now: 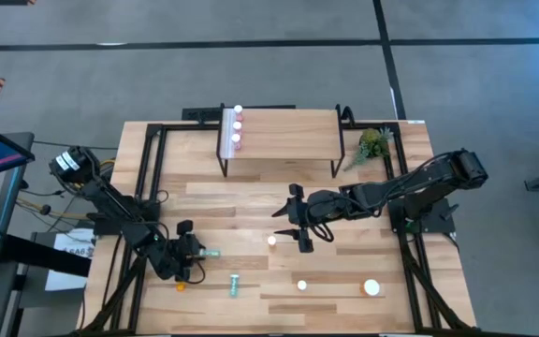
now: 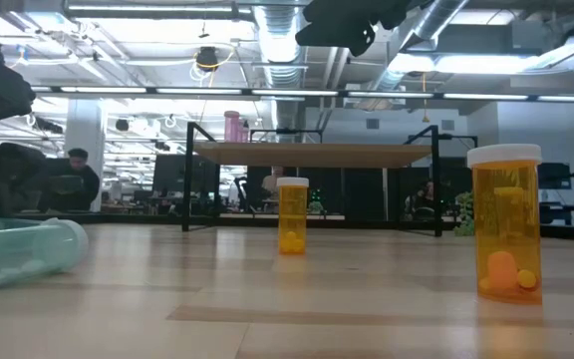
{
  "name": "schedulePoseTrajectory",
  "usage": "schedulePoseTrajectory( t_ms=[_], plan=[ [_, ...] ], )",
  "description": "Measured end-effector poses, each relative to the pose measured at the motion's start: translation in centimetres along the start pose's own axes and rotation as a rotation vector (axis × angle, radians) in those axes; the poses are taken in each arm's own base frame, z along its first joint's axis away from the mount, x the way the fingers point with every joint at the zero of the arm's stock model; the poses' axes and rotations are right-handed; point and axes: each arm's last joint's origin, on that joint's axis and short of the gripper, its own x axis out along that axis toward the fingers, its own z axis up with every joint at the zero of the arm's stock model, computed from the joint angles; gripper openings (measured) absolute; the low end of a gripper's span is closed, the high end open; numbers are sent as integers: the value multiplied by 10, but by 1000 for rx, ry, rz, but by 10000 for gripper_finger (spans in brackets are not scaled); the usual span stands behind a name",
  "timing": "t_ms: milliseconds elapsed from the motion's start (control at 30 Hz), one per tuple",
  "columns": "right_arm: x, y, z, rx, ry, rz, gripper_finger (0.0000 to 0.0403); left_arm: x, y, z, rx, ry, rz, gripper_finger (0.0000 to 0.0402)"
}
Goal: Pick and place medicine bottles onto shelf by color
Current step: Put the top green pill bottle on the shelf
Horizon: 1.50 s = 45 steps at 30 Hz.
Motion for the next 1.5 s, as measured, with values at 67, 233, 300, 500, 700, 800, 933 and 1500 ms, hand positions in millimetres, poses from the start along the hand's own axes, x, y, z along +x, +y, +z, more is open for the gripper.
schedulePoseTrajectory(
  t_ms=[67,233,300,500,700,800,933,1500],
  plan=[
    [0,0,0,0,0,0,240,-1,0,0,2,-2,-4,128],
    [0,0,0,0,0,0,240,-6,1,4,27,-3,-31,116],
    [0,0,0,0,0,0,240,-10,0,7,39,-19,-47,113],
    [0,0,0,0,-1,0,240,-19,2,14,17,-70,-73,112],
    [3,0,2,4,-37,2,240,-27,8,31,15,-136,-76,112],
    [12,2,-2,11,-38,22,240,-33,9,49,43,-189,-69,112],
    [32,7,-8,4,-71,55,240,-39,10,75,122,-249,-31,112],
    [96,14,-22,40,-135,-19,240,-40,26,111,169,-317,112,112]
  ],
)
